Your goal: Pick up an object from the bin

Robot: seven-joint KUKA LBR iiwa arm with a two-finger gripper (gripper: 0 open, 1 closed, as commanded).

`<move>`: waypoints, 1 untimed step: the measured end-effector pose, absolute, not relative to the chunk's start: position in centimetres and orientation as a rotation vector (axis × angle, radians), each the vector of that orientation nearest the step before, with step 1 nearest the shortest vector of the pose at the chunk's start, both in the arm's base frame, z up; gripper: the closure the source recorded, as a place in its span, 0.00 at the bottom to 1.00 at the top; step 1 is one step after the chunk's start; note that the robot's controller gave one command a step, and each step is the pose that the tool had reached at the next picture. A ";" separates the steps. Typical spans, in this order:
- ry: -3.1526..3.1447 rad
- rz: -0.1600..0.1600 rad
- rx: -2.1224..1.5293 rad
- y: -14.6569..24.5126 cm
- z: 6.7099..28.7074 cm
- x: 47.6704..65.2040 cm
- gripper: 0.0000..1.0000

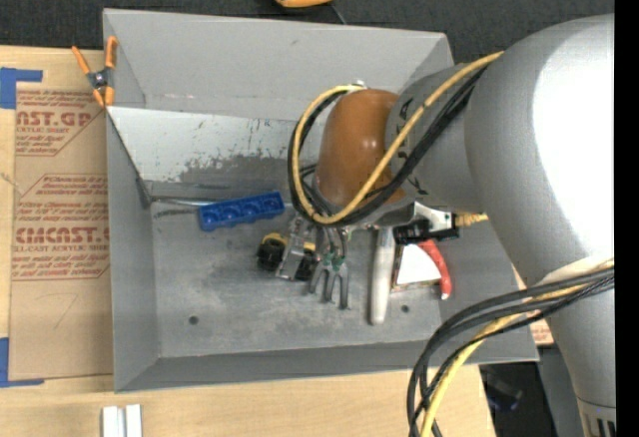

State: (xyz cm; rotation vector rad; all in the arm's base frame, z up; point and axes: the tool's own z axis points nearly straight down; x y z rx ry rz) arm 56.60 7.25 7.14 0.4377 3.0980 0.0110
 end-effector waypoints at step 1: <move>3.098 0.011 0.438 7.3 7.2 56.6 1.00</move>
Offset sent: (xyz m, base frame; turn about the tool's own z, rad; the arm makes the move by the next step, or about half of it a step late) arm 0.0000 0.0001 0.0673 0.0001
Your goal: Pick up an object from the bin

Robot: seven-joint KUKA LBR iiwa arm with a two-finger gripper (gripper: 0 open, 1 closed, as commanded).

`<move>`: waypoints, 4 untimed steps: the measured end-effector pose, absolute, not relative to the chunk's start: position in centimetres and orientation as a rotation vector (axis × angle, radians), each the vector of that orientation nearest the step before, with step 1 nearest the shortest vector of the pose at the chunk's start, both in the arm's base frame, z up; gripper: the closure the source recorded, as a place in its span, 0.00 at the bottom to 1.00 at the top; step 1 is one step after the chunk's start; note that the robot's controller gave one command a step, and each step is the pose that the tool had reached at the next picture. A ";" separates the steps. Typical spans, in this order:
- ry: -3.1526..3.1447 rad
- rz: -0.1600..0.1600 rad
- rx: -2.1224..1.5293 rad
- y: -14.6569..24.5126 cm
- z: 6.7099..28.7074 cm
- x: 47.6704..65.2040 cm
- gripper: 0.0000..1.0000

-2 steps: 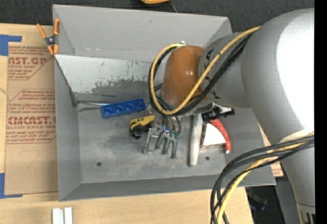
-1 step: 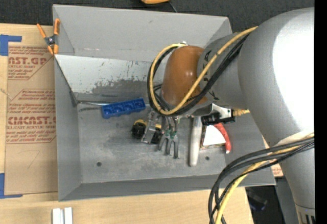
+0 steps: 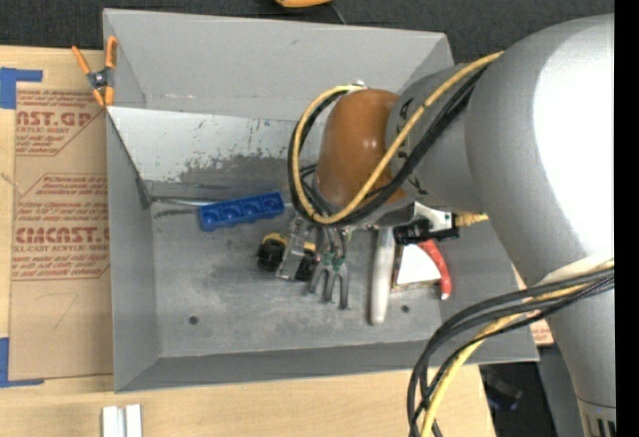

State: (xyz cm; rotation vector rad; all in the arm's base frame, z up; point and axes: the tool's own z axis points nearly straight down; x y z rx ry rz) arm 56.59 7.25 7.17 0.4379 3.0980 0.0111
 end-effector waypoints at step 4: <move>3.101 0.013 0.435 7.3 17.7 56.5 1.00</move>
Offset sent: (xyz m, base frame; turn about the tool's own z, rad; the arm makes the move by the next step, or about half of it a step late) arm -0.0040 -0.0002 0.1255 0.0000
